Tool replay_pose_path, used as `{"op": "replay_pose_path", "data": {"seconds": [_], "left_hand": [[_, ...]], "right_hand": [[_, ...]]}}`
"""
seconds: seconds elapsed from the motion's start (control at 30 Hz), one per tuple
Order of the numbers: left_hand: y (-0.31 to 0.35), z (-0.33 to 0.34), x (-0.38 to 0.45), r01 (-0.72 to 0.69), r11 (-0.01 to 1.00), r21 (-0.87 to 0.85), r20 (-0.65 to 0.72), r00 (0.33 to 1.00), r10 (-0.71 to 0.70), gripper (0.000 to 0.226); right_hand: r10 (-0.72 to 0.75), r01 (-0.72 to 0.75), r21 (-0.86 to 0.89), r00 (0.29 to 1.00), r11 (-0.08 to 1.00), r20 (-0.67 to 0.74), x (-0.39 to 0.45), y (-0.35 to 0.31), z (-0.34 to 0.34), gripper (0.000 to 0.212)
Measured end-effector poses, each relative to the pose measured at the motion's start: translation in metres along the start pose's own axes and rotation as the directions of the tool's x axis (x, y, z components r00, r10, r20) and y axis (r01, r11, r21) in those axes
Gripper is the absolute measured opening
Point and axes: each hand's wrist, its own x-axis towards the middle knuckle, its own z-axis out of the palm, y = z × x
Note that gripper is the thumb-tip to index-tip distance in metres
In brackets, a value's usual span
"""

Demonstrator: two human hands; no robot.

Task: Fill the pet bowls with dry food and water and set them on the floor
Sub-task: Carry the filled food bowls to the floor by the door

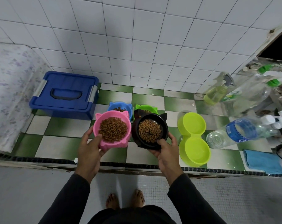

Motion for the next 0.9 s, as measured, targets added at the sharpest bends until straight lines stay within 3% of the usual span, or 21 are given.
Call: {"op": "replay_pose_path", "data": {"seconds": [0.23,0.9], "left_hand": [[0.015,0.008,-0.010,-0.077,0.997,-0.025,-0.009,0.997,0.077,0.045],[0.019,-0.020,-0.021,-0.100,0.985,-0.139,-0.105,0.991,0.086,0.048]], "right_hand": [[-0.024,0.023,0.015,0.998,1.000,0.060,-0.002,-0.016,0.010,0.055],[-0.002,0.023,-0.119,0.986,0.993,0.169,-0.018,-0.018,0.044,0.054]]}}
